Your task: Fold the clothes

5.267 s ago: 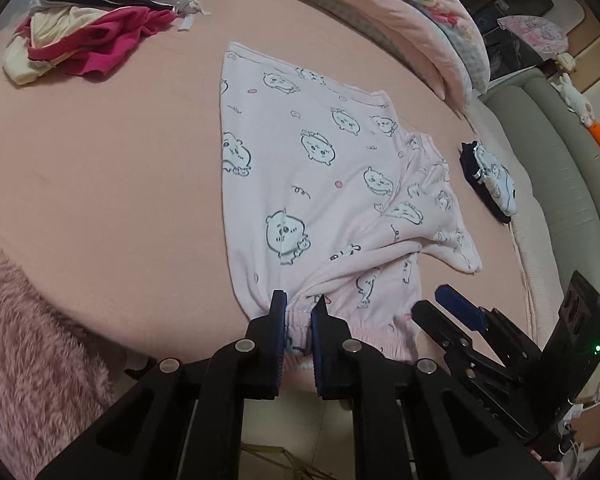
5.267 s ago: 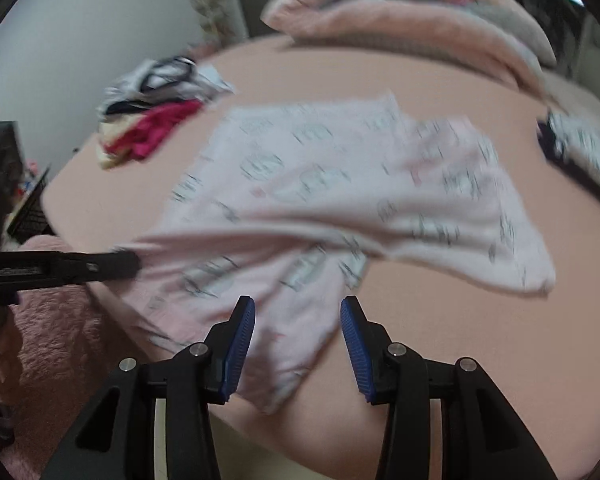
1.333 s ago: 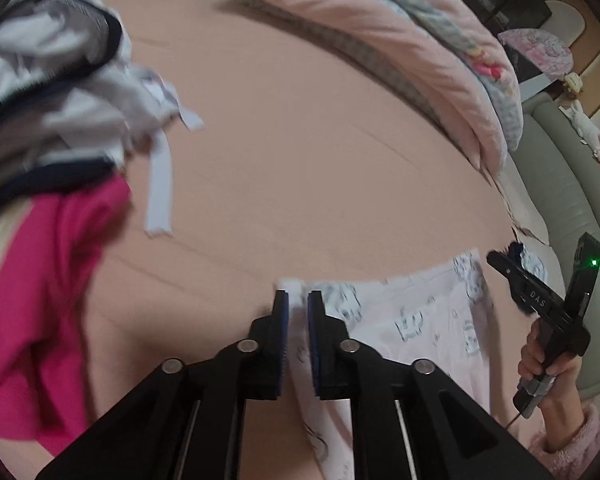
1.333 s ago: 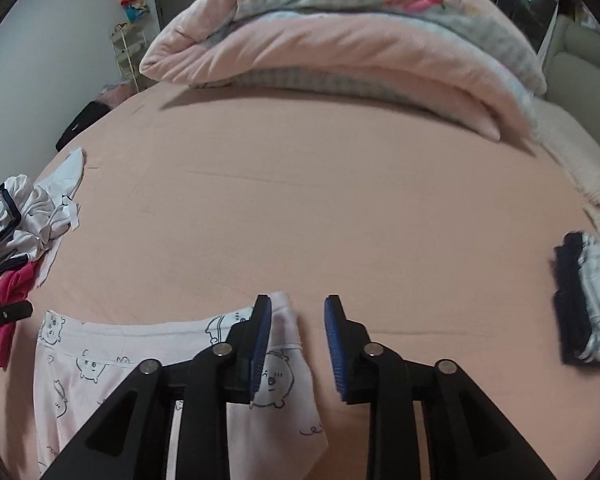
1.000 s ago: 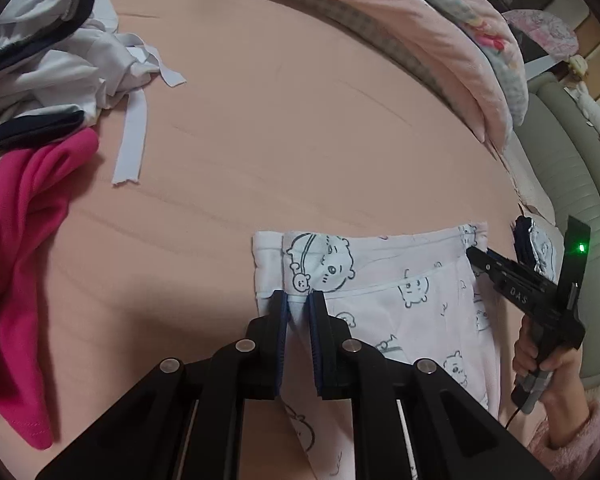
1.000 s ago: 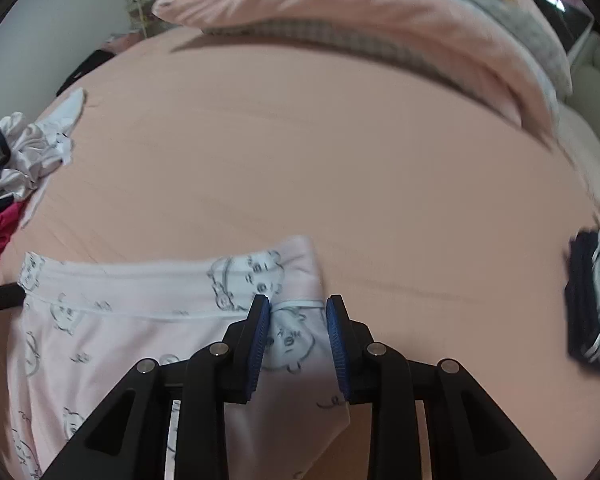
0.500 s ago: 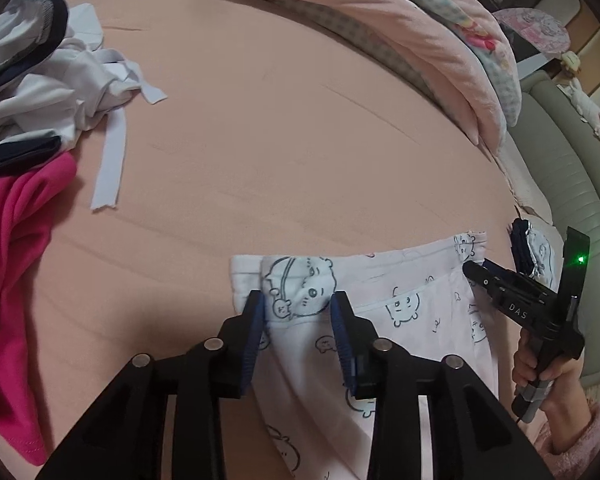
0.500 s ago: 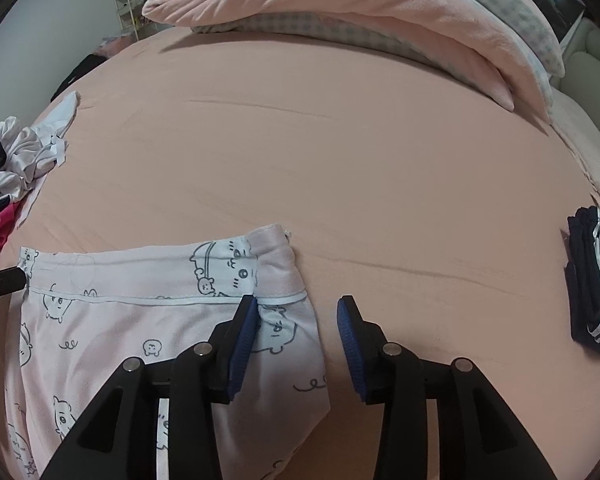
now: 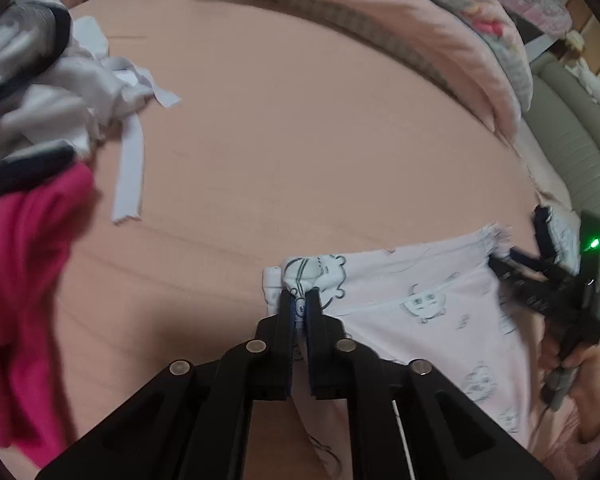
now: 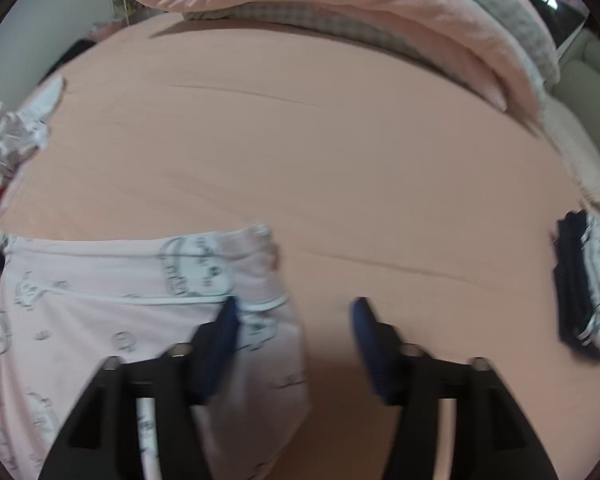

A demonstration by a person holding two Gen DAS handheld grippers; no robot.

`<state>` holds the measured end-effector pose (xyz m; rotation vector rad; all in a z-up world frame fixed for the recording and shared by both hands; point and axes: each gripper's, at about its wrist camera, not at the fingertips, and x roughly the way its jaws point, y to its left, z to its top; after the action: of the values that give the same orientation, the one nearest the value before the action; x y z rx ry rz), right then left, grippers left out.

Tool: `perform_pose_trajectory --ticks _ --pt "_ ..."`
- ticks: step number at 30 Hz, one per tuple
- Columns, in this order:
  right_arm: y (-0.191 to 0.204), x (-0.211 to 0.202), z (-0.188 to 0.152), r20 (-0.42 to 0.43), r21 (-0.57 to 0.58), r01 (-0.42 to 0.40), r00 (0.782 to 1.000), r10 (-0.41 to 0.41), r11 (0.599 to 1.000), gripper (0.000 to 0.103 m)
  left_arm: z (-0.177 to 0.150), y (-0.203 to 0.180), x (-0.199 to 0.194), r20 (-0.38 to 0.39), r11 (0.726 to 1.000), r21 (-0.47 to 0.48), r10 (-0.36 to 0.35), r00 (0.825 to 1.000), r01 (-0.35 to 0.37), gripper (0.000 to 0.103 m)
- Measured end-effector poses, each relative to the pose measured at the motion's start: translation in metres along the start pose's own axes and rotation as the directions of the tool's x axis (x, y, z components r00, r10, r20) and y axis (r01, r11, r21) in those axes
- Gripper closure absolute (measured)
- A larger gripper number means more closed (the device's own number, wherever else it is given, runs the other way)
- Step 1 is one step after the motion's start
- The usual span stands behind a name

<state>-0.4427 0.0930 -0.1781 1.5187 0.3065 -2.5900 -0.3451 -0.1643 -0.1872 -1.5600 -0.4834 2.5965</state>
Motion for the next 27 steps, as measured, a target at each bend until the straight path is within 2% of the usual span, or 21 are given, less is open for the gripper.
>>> perform_pose_trajectory --ticks 1,3,5,7,9,13,20,22,24,27 --pt "-0.007 -0.001 0.000 -0.006 0.035 -0.027 1.000 0.027 0.999 0.030 0.001 -0.001 -0.001 0.003 1.000 0.003 0.004 1.000 -0.004 0.097" --pt "-0.017 -0.014 -0.002 -0.001 0.106 -0.068 0.998 0.068 0.992 0.042 0.002 -0.002 -0.018 0.024 1.000 -0.026 0.013 1.000 -0.012 0.097" --pt "-0.022 -0.047 -0.016 0.038 0.149 -0.122 0.992 0.117 0.981 0.044 -0.010 -0.007 -0.047 0.076 0.999 -0.035 0.011 0.997 -0.008 0.097" --pt "-0.020 -0.082 -0.033 0.075 0.156 -0.183 0.982 0.173 0.971 0.044 -0.030 -0.018 -0.064 0.033 1.000 -0.005 -0.015 0.999 0.015 0.097" --pt "-0.009 -0.109 -0.059 0.077 0.133 -0.238 0.970 0.229 0.962 0.044 -0.057 -0.031 -0.076 0.007 0.994 0.002 -0.107 0.994 0.107 0.097" --pt "0.021 -0.151 -0.122 0.049 0.085 -0.295 0.955 0.292 0.952 0.044 -0.108 -0.044 -0.087 -0.022 0.989 -0.031 -0.149 0.989 0.148 0.097" --pt "0.031 -0.153 -0.207 -0.027 0.123 -0.332 0.941 0.338 0.935 0.044 -0.181 -0.048 -0.105 -0.051 0.967 -0.099 -0.239 0.970 0.233 0.097" --pt "0.034 -0.158 -0.227 -0.031 0.148 -0.334 0.939 0.342 0.931 0.044 -0.186 -0.048 -0.106 -0.050 0.961 -0.100 -0.262 0.964 0.256 0.097" --pt "0.033 -0.159 -0.235 -0.035 0.159 -0.346 0.934 0.355 0.925 0.044 -0.192 -0.047 -0.101 -0.049 0.968 -0.097 -0.236 0.971 0.230 0.097" --pt "0.037 -0.163 -0.240 -0.036 0.146 -0.338 0.937 0.347 0.930 0.044 -0.201 -0.041 -0.090 -0.065 0.966 -0.123 -0.235 0.970 0.225 0.097"
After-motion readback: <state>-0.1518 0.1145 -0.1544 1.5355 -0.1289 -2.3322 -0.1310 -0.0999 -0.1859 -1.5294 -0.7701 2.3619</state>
